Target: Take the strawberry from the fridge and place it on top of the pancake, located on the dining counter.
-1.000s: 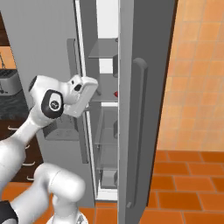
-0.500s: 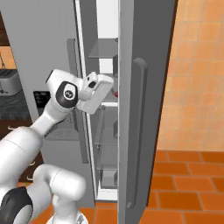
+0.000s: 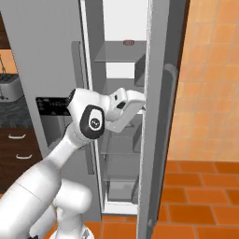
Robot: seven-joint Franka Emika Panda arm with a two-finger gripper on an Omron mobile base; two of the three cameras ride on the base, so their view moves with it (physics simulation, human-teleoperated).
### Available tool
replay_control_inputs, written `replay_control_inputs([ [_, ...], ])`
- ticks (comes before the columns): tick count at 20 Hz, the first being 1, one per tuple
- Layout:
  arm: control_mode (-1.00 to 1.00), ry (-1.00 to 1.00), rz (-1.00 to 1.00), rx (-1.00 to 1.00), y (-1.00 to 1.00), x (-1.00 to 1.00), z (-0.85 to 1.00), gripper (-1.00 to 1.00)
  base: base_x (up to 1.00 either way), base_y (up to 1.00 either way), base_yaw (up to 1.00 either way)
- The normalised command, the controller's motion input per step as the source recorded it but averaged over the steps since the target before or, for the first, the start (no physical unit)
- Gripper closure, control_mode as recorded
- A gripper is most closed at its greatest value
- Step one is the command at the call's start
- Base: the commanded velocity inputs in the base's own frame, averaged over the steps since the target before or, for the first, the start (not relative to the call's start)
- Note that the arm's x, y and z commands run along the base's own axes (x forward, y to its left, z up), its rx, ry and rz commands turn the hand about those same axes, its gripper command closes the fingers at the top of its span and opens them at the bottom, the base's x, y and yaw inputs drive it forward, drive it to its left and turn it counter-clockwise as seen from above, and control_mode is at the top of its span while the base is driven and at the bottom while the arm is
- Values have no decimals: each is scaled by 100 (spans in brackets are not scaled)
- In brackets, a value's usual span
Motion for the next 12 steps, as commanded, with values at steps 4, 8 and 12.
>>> replay_control_inputs([
  [4, -100, 0, 0, 5, -92, 0, 0, -100, 0, 0, 0],
  [8, -100, 0, 0, 5, -84, 6, 0, -100, 0, 0, 0],
  [12, -100, 0, 0, 8, -78, 11, 0, -100, 0, 0, 0],
])
